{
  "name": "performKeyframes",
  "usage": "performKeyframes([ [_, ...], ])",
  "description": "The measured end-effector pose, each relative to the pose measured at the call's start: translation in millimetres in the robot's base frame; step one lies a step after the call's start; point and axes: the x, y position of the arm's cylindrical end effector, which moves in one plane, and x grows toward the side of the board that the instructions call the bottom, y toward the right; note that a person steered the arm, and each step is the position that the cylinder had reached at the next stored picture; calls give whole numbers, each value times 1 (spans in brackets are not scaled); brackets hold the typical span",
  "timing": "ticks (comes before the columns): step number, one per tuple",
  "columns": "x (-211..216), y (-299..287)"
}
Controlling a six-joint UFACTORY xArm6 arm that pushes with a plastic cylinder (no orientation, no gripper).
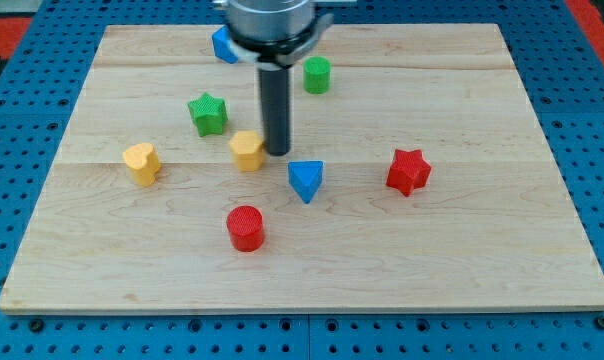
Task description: Slide the yellow hexagon along with the yellow heart left a bit
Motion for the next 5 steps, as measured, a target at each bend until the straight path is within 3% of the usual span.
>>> performKeyframes([
  [1, 15, -48],
  [4, -10, -41],
  [5, -7, -76],
])
